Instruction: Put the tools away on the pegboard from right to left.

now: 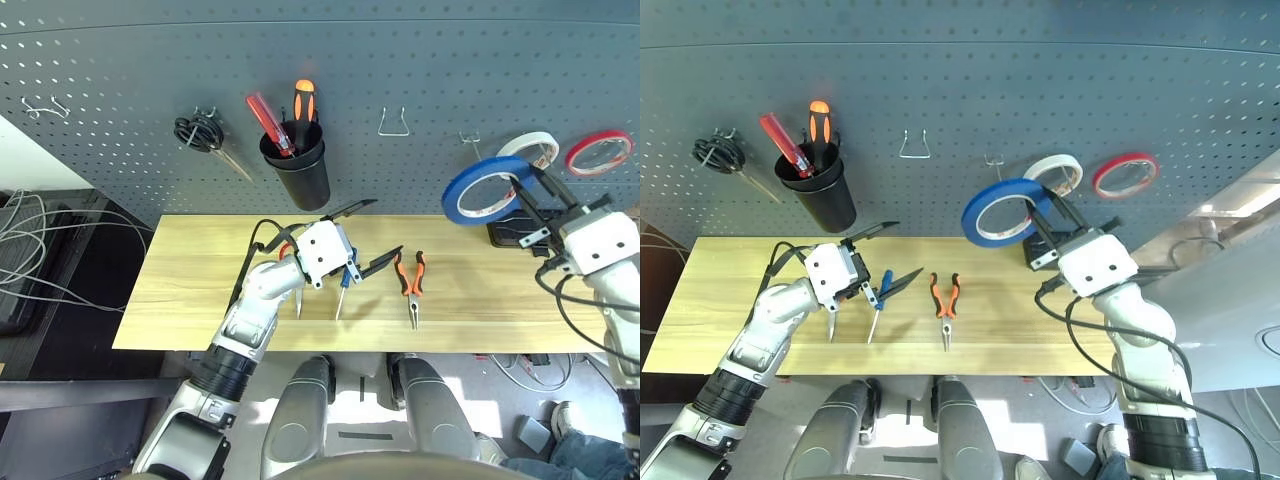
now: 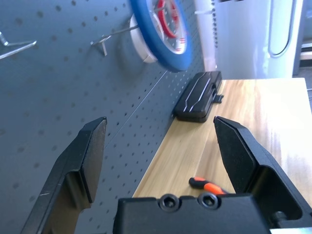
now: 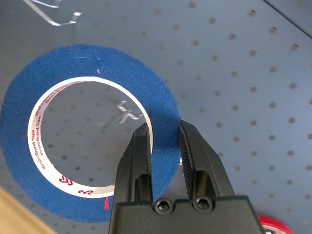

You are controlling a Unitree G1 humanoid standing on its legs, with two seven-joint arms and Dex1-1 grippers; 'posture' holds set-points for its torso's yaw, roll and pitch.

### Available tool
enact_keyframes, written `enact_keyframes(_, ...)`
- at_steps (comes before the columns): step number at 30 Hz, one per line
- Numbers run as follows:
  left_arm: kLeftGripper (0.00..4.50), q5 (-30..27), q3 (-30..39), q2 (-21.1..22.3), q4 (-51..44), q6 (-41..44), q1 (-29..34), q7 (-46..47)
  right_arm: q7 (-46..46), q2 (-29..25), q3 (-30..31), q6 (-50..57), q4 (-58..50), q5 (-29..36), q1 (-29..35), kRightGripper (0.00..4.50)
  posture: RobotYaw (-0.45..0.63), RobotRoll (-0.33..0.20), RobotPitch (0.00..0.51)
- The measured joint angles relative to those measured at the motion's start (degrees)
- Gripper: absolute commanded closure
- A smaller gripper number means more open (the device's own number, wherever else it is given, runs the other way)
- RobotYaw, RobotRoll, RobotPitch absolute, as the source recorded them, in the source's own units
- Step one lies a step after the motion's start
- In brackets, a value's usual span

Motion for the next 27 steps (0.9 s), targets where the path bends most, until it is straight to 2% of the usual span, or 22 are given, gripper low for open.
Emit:
enact_keyframes(4, 0.0, 0.01, -0.04, 0.14, 0.0, -0.14, -0.09, 0.03, -0.38, 0.91, 0.9, 2.42, 3.2, -0.24, -2.45, 3.8, -0.04, 0.0, 0.23)
enact_keyframes(10, 0.0, 0.8, -0.04, 1.07, 0.0, 0.02, -0.09, 0.3, 1.17, 2.0, 2.9, 6.49, 5.21, 0.28, -2.66, 1.75, -0.04, 0.0, 0.24)
enact_keyframes(14, 0.0, 1.19, -0.08, 1.52, 0.01, -0.02, -0.05, 0.3, 4.65, 0.39, 4.02, 5.47, 3.16, 0.62, 1.09, 0.34, -0.04, 0.0, 0.247)
enact_keyframes(15, 0.0, 1.27, -0.1, 1.75, 0.01, -0.03, -0.06, 0.28, 5.86, -0.11, 4.23, 4.65, 2.69, 0.72, 2.49, 0.1, -0.04, 0.0, 0.249)
enact_keyframes(18, 0.0, 1.4, -0.12, 2.33, 0.03, -0.1, -0.18, 0.18, 10.72, -1.31, 5.85, 6.69, 2.43, 2.97, 7.41, 0.04, -0.05, 0.0, 0.252)
enact_keyframes(21, 0.0, 1.89, -0.15, 3.0, 0.29, -0.14, -0.74, -0.27, 13.03, 1.37, 6.19, 18.49, 2.8, 8.91, 9.07, 0.04, -0.04, 0.0, 0.254)
enact_keyframes(25, 0.0, 2.18, -0.21, 3.59, 0.91, -0.19, -2.16, -0.68, 12.62, 3.57, 6.07, 35.8, 2.73, 14.9, 6.96, 0.04, -0.04, 0.0, 0.254)
enact_keyframes(27, 0.0, 2.41, -0.53, 4.59, 1.75, 0.44, -2.96, -1.94, 10.41, 5.35, 5.99, 47.84, 3.66, 17.11, 2.06, 0.04, -0.03, 0.0, 0.256)
